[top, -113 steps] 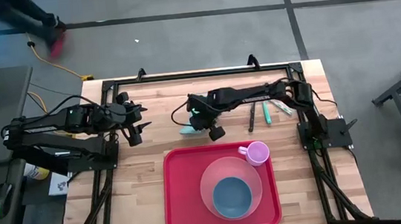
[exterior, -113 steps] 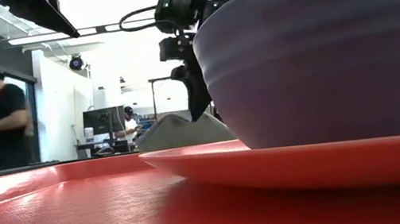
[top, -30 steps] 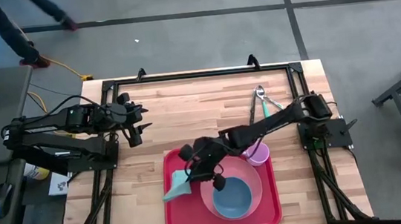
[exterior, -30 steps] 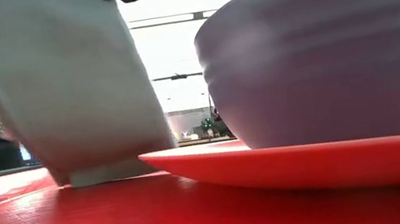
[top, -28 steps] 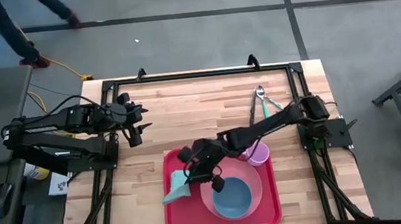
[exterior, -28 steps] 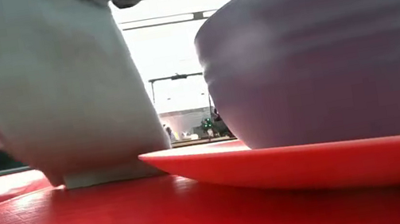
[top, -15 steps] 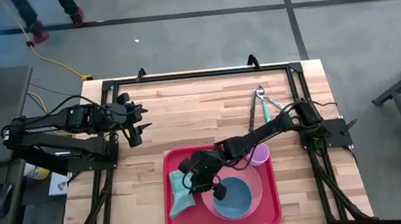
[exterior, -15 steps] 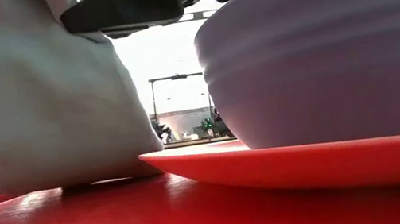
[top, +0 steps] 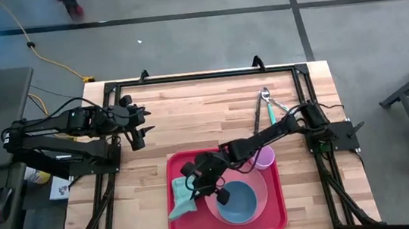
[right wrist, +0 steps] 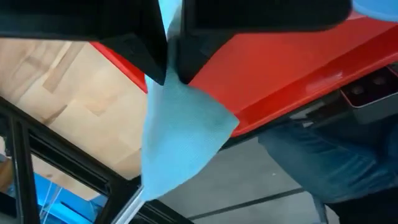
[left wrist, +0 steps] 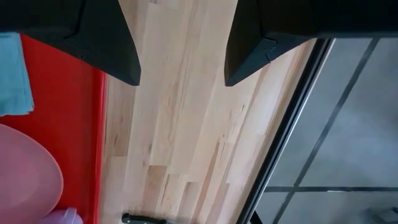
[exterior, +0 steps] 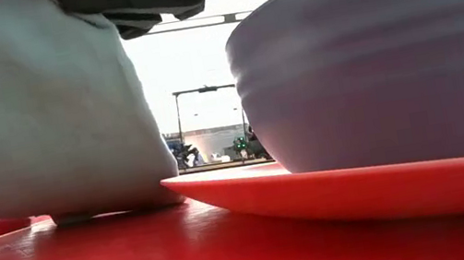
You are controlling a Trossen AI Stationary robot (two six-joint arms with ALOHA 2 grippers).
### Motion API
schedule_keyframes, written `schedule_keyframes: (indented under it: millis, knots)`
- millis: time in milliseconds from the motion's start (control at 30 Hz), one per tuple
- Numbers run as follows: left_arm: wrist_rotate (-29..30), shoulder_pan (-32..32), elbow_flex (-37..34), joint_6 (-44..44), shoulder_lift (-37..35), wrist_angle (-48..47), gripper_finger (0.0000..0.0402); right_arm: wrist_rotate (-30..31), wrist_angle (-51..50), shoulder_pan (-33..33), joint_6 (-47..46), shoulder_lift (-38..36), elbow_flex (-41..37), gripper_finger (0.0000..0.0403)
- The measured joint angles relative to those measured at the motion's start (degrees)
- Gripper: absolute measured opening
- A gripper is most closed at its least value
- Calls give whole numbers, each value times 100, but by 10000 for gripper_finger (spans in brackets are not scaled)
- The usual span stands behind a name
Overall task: Set up tray
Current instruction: Put the blue napkin on the red tray beside the pink plate
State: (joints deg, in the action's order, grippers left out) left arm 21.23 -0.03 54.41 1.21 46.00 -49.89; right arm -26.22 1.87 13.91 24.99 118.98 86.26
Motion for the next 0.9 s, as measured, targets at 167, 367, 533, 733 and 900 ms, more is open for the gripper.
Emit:
schedule_keyframes:
  millis: [167, 367, 533, 733, 900]
  knots:
    - [-57, 0, 0, 0, 0, 0, 264, -116, 28, -13, -82, 0, 2, 60]
    - [-79, 0, 0, 0, 0, -2, 264, -128, 107, -13, -89, 0, 2, 130]
    - [-79, 0, 0, -2, 0, -2, 264, -80, 156, -15, -96, -7, 2, 166]
    - [-79, 0, 0, -4, 0, -4, 264, 68, 179, -15, -95, -22, 161, 171]
    - [-114, -1, 0, -37, 0, -5, 264, 907, -854, -15, 210, -54, 850, 172]
